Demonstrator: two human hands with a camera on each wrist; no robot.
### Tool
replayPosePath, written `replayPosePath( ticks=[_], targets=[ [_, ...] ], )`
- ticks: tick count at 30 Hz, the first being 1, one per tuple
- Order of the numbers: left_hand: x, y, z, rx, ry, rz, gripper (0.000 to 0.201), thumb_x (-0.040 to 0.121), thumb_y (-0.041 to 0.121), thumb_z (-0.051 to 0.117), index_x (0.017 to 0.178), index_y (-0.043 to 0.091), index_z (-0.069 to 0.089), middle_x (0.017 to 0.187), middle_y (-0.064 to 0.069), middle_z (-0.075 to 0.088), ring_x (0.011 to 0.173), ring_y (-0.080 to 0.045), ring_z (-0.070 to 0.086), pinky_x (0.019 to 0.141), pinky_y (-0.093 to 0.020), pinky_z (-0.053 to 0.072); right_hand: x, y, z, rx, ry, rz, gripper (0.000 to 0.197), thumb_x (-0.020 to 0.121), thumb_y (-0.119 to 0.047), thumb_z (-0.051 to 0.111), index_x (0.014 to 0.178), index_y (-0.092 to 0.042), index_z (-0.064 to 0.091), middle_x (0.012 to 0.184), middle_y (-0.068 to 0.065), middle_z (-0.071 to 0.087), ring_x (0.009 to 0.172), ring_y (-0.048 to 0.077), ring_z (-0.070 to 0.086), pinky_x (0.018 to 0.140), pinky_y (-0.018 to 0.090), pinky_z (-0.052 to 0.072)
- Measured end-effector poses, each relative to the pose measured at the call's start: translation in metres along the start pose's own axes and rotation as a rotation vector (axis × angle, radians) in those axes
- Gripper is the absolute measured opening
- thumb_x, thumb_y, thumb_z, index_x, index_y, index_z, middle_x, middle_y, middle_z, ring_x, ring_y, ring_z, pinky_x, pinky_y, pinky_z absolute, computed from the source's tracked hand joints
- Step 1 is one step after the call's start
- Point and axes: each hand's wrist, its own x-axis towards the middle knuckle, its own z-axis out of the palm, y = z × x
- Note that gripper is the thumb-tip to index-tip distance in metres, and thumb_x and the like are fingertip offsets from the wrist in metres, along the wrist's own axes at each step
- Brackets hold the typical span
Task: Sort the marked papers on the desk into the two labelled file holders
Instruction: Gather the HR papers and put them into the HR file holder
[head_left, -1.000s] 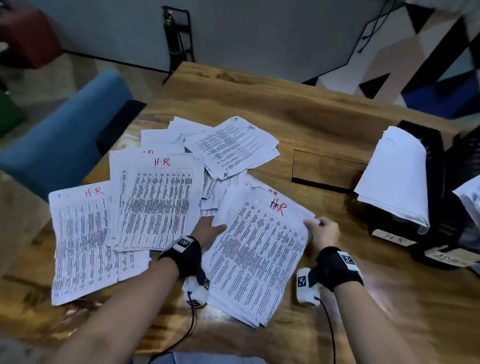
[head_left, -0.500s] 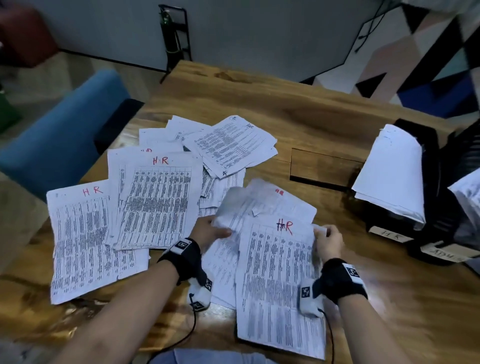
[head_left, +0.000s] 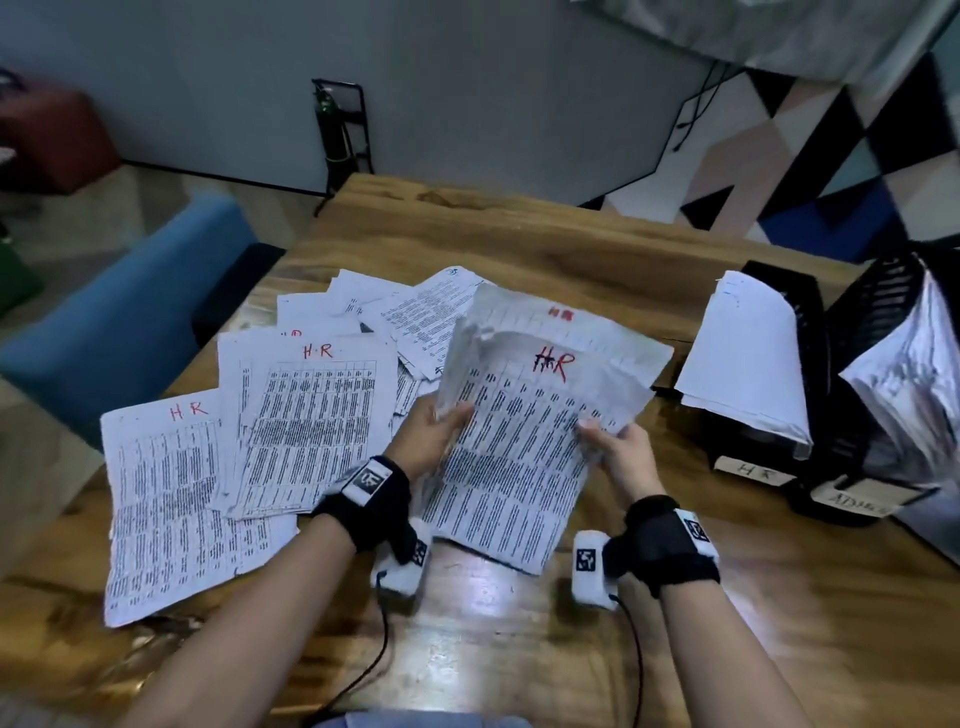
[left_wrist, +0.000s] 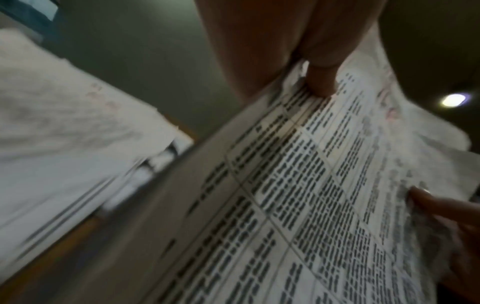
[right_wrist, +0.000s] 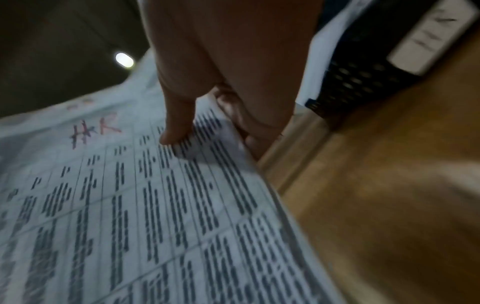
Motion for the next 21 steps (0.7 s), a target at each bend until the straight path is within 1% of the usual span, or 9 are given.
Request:
replayPosePath(
  ticks=[3, 6, 8, 11, 13, 14, 16, 19, 21],
  targets=[
    [0.001, 0.043, -0.009, -0.001, 0.032, 0.172, 0.012, 0.089, 0.027, 0.056, 0.089, 0.015, 0.058, 0.079, 0.001, 0.059, 0.074, -0.014, 0.058, 0.066, -0.023, 0.047, -0.016, -0.054, 0.002, 0.050, -0.026, -0.219, 0.015, 0.083, -0.004, 0.062, 0.083, -0.019, 0.064, 0.078, -0.010, 0.072, 0.071, -0.003, 0.067, 0.069, 0.016, 0.052],
    [0.001, 0.066, -0.008, -0.062, 0.038, 0.328, 0.015, 0.085, 0.007, 0.061, 0.100, 0.007, 0.060, 0.079, 0.002, 0.062, 0.064, 0.007, 0.061, 0.061, -0.010, 0.050, -0.030, -0.086, 0.002, 0.046, -0.046, -0.352, 0.022, 0.082, 0.000, 0.061, 0.084, -0.022, 0.062, 0.072, -0.021, 0.072, 0.073, -0.009, 0.064, 0.067, 0.010, 0.050],
    [0.001, 0.063, -0.005, -0.122, 0.097, 0.343, 0.025, 0.081, -0.003, 0.063, 0.105, 0.004, 0.059, 0.081, 0.005, 0.063, 0.063, 0.011, 0.061, 0.060, -0.009, 0.051, -0.039, -0.086, 0.002, 0.012, -0.053, -0.352, 0.024, 0.081, 0.001, 0.062, 0.088, -0.022, 0.059, 0.071, -0.017, 0.069, 0.068, -0.012, 0.060, 0.065, 0.011, 0.047],
    [0.002, 0.033, 0.002, -0.086, 0.113, 0.282, 0.026, 0.079, 0.003, 0.067, 0.093, 0.024, 0.064, 0.079, 0.016, 0.070, 0.072, 0.005, 0.063, 0.072, -0.017, 0.053, -0.045, -0.058, 0.008, -0.043, -0.109, -0.236, 0.028, 0.086, 0.007, 0.054, 0.103, -0.015, 0.056, 0.086, -0.004, 0.064, 0.062, -0.015, 0.058, 0.064, 0.007, 0.046],
    [0.009, 0.015, 0.015, -0.024, 0.071, 0.206, 0.022, 0.083, 0.011, 0.064, 0.083, 0.033, 0.066, 0.085, 0.006, 0.070, 0.082, -0.011, 0.062, 0.084, -0.033, 0.049, -0.042, -0.040, 0.010, -0.202, -0.163, -0.162, 0.023, 0.092, 0.005, 0.045, 0.110, -0.001, 0.059, 0.098, 0.009, 0.062, 0.061, -0.014, 0.057, 0.061, 0.004, 0.043],
    [0.015, 0.010, 0.021, 0.004, 0.064, 0.182, 0.018, 0.086, 0.013, 0.062, 0.084, 0.031, 0.064, 0.090, -0.004, 0.066, 0.086, -0.017, 0.058, 0.085, -0.035, 0.046, -0.037, -0.035, 0.009, -0.310, -0.173, -0.155, 0.022, 0.093, 0.004, 0.043, 0.107, 0.005, 0.059, 0.101, 0.015, 0.063, 0.068, -0.006, 0.059, 0.063, 0.009, 0.042],
    [0.025, 0.012, 0.036, 0.071, 0.104, 0.145, 0.004, 0.089, 0.014, 0.058, 0.090, 0.017, 0.060, 0.093, -0.012, 0.060, 0.087, -0.020, 0.055, 0.081, -0.034, 0.043, -0.024, -0.038, -0.004, -0.447, -0.143, -0.178, 0.023, 0.091, 0.007, 0.041, 0.101, 0.003, 0.062, 0.100, 0.021, 0.066, 0.087, 0.016, 0.059, 0.067, 0.019, 0.037],
    [0.040, 0.026, 0.058, 0.077, 0.137, 0.207, 0.018, 0.086, 0.005, 0.060, 0.104, 0.003, 0.061, 0.094, -0.010, 0.060, 0.084, -0.019, 0.056, 0.081, -0.035, 0.046, -0.005, -0.065, -0.049, -0.486, -0.006, -0.251, 0.045, 0.076, 0.019, 0.040, 0.100, -0.010, 0.064, 0.096, 0.008, 0.064, 0.095, 0.018, 0.057, 0.075, 0.024, 0.041],
    [0.053, 0.033, 0.081, 0.144, 0.107, 0.215, 0.030, 0.084, 0.000, 0.060, 0.114, 0.001, 0.056, 0.103, -0.016, 0.061, 0.093, -0.021, 0.055, 0.090, -0.036, 0.045, 0.003, -0.089, -0.089, -0.478, 0.178, -0.315, 0.037, 0.072, 0.019, 0.044, 0.093, -0.005, 0.063, 0.094, 0.016, 0.066, 0.093, 0.024, 0.060, 0.079, 0.035, 0.047]
  ],
)
